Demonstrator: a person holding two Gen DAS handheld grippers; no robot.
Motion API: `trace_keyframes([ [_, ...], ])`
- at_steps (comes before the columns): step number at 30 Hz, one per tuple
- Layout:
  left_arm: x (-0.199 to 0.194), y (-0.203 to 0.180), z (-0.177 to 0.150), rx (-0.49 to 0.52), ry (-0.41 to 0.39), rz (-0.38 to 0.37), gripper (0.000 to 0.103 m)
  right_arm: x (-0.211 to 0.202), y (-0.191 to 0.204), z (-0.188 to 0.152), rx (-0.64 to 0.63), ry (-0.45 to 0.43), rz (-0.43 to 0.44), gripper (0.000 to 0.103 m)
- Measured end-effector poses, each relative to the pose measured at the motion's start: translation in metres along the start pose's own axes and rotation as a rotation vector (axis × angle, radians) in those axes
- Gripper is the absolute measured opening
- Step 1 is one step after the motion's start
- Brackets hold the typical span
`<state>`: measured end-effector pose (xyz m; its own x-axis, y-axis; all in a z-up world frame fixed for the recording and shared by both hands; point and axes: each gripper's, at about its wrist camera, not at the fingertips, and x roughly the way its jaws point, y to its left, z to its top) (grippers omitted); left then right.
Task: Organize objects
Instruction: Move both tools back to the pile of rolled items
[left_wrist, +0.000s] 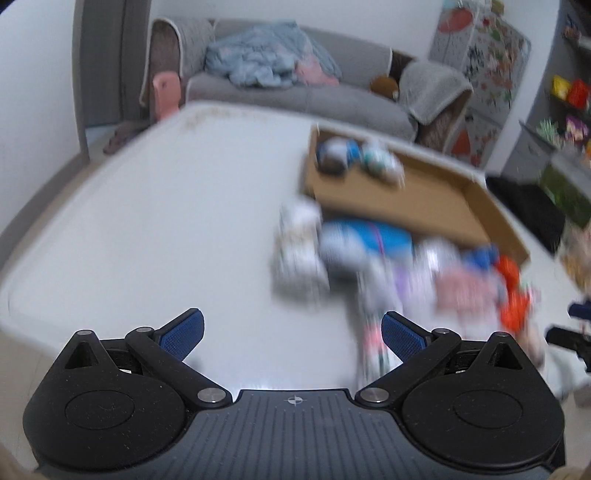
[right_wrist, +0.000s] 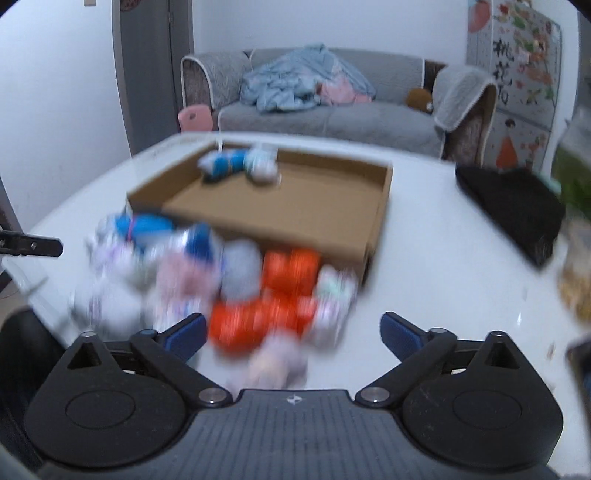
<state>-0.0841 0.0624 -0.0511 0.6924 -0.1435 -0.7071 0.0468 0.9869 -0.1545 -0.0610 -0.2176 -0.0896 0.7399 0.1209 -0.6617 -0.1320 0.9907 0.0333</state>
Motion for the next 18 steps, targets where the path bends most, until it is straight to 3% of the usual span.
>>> trace_keyframes([
  [4, 0.003, -0.014, -0.024, 0.038, 0.027, -0.007, 0.102, 0.016, 0.009, -0.017, -0.016, 0.002, -0.01, 0.093],
  [10, 0.02, -0.031, -0.034, 0.109, 0.045, -0.008, 0.102, 0.041, 0.012, -0.011, -0.047, 0.018, -0.015, 0.084],
  [18, 0.042, -0.044, -0.029, 0.219, 0.019, 0.018, 0.1, 0.034, -0.001, -0.022, -0.047, 0.004, -0.025, 0.067],
])
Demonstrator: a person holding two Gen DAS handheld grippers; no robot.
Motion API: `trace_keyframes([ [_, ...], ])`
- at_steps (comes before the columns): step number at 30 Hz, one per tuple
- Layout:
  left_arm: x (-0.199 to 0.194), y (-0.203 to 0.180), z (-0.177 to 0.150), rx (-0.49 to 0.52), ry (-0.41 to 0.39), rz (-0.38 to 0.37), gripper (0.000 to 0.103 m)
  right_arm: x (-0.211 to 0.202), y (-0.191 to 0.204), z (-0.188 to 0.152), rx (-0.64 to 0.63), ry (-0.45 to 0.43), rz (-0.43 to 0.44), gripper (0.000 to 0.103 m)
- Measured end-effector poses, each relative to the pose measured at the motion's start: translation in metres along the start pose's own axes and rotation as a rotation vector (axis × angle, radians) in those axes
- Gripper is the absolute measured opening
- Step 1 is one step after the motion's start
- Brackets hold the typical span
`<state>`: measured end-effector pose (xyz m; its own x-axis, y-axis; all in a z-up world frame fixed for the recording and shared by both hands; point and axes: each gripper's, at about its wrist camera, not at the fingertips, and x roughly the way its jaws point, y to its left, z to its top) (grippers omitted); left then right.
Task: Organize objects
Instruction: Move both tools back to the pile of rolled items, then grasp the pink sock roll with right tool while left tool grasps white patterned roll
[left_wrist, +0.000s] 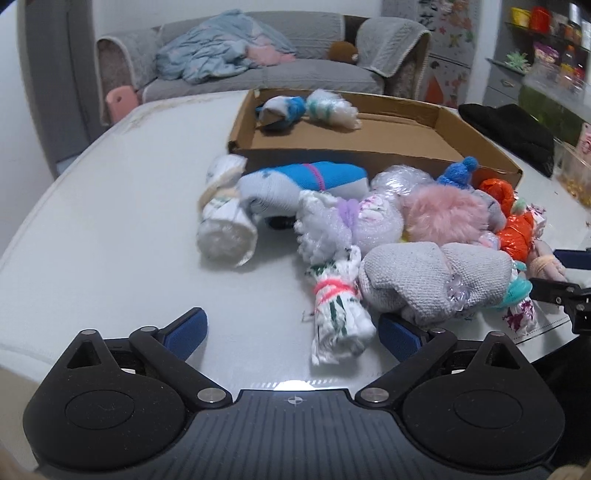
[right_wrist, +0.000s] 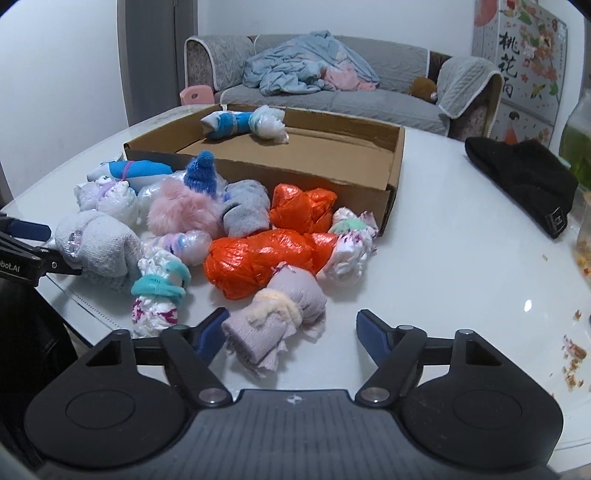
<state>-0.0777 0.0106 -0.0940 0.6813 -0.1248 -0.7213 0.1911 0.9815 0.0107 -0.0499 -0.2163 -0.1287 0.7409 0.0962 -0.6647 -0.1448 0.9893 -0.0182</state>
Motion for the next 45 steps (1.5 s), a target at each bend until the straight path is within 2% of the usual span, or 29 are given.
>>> trace_keyframes([
  [5, 0.005, -0.004, 0.004, 0.027, -0.01, -0.004, 0.101, -0.004, 0.0, -0.008, 0.018, -0.011, 0.0, 0.052],
  [8, 0.005, -0.005, 0.003, 0.024, -0.02, -0.008, 0.1, -0.009, 0.004, -0.015, 0.016, -0.021, 0.004, 0.04],
  [11, 0.003, -0.006, 0.004, 0.035, -0.037, -0.03, 0.088, -0.01, 0.004, -0.017, 0.013, -0.028, 0.011, 0.031],
  [13, 0.001, -0.007, 0.005, 0.031, -0.046, -0.032, 0.068, -0.011, 0.002, -0.016, 0.014, -0.029, 0.009, 0.027],
  [17, -0.003, -0.005, 0.006, 0.017, -0.053, -0.054, 0.043, -0.013, -0.001, -0.016, 0.018, -0.033, 0.01, 0.025],
  [18, -0.004, -0.004, 0.005, 0.011, -0.054, -0.063, 0.032, -0.013, -0.002, -0.016, 0.017, -0.033, 0.013, 0.024],
  [19, -0.005, -0.002, 0.005, 0.001, -0.053, -0.071, 0.03, -0.013, -0.003, -0.016, 0.018, -0.035, 0.013, 0.024],
  [23, -0.008, 0.007, 0.005, -0.034, -0.045, -0.108, 0.028, -0.018, -0.008, -0.014, 0.021, -0.044, 0.019, 0.024],
  [29, -0.025, 0.012, 0.009, -0.009, -0.055, -0.078, 0.028, -0.027, -0.017, -0.007, 0.019, -0.053, 0.027, 0.024],
  [32, -0.044, 0.017, 0.018, 0.023, -0.093, -0.058, 0.027, -0.034, -0.023, -0.001, 0.02, -0.066, 0.026, 0.024],
  [39, -0.088, 0.04, 0.071, 0.075, -0.233, 0.019, 0.028, -0.061, -0.046, 0.033, 0.008, -0.142, 0.034, 0.024],
  [45, -0.102, 0.045, 0.126, 0.139, -0.322, 0.067, 0.027, -0.073, -0.06, 0.073, -0.018, -0.225, 0.015, 0.024],
])
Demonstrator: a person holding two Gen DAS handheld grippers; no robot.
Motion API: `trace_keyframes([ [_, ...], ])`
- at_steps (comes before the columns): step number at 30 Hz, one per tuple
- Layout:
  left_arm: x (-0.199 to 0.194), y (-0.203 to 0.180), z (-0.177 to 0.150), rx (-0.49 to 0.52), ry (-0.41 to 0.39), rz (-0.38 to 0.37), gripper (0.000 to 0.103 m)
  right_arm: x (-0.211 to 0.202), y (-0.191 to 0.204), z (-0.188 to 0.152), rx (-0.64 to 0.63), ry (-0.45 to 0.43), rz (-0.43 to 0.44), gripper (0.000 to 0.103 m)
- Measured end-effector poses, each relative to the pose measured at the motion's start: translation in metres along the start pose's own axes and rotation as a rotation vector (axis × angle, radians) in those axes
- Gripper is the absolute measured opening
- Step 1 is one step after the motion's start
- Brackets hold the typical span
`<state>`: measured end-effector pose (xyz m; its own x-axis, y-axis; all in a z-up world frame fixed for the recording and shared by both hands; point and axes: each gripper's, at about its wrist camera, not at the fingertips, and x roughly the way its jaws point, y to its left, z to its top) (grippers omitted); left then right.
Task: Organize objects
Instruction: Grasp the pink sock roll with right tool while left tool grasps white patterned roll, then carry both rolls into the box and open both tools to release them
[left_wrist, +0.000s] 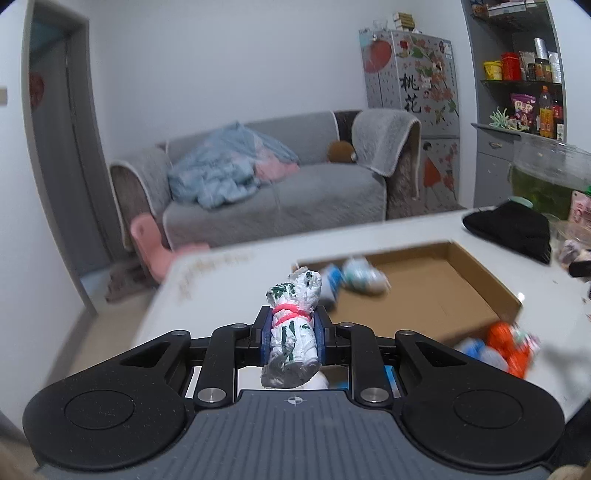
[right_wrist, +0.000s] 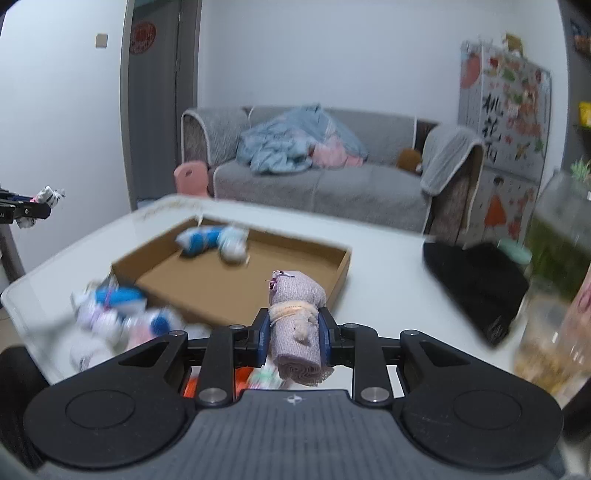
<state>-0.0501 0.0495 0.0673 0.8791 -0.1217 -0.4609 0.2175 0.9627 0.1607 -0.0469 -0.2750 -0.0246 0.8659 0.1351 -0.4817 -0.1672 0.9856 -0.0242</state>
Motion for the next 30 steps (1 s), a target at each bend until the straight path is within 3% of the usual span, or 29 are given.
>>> trace_keyframes([
  [5, 0.007, 0.006, 0.035, 0.016, -0.038, 0.006, 0.027, 0.006, -0.011, 0.028, -0.016, -0.037, -0.005, 0.024],
  [11, 0.028, -0.002, 0.064, 0.028, -0.039, -0.036, 0.028, 0.025, -0.023, 0.053, -0.044, -0.048, -0.011, 0.024],
  [20, 0.12, -0.034, 0.093, 0.028, 0.093, -0.151, 0.028, 0.091, -0.012, 0.095, -0.073, 0.016, 0.106, 0.024],
  [26, 0.174, -0.051, 0.087, 0.017, 0.17, -0.193, 0.028, 0.151, 0.002, 0.111, -0.119, 0.091, 0.161, 0.024],
  [30, 0.203, -0.058, 0.067, -0.003, 0.232, -0.23, 0.028, 0.19, 0.006, 0.108, -0.131, 0.158, 0.18, 0.024],
])
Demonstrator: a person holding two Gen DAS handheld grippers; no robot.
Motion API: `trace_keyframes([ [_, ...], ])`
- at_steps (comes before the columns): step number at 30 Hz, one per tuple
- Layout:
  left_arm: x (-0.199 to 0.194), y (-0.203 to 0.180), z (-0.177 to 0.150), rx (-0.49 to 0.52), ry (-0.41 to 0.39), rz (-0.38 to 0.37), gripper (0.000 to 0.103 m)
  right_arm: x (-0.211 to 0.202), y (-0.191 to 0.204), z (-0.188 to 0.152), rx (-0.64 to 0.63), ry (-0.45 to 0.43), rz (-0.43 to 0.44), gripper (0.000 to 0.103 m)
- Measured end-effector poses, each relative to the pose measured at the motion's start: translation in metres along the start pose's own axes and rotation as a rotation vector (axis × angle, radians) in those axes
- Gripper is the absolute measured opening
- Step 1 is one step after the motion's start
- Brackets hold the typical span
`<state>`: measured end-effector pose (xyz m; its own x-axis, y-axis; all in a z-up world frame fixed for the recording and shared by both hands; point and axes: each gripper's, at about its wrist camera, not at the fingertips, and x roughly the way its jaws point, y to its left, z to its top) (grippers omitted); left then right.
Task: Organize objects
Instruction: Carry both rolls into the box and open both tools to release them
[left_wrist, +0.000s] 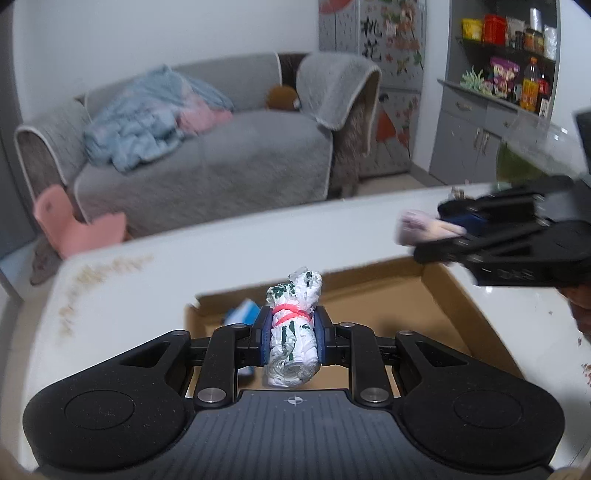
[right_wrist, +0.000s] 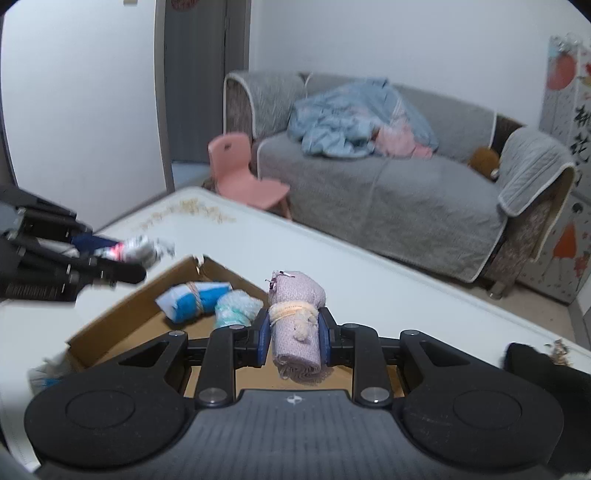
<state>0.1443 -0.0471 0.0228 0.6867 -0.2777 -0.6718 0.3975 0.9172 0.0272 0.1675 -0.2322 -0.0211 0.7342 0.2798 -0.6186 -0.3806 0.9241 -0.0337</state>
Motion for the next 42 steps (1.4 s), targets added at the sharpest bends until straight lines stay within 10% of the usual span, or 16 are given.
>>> trace_keyframes([
  [27, 0.107, 0.012, -0.035, -0.045, 0.206, 0.016, 0.029, 0.108, 0.005, -0.016, 0.024, 0.263, 0.063, 0.024],
  [34, 0.102, 0.008, -0.033, -0.052, 0.203, 0.039, 0.051, 0.102, 0.011, -0.016, 0.015, 0.289, 0.055, 0.044],
  [42, 0.086, 0.007, -0.026, -0.066, 0.188, 0.052, 0.057, 0.089, 0.012, -0.014, 0.009, 0.286, 0.039, 0.044],
])
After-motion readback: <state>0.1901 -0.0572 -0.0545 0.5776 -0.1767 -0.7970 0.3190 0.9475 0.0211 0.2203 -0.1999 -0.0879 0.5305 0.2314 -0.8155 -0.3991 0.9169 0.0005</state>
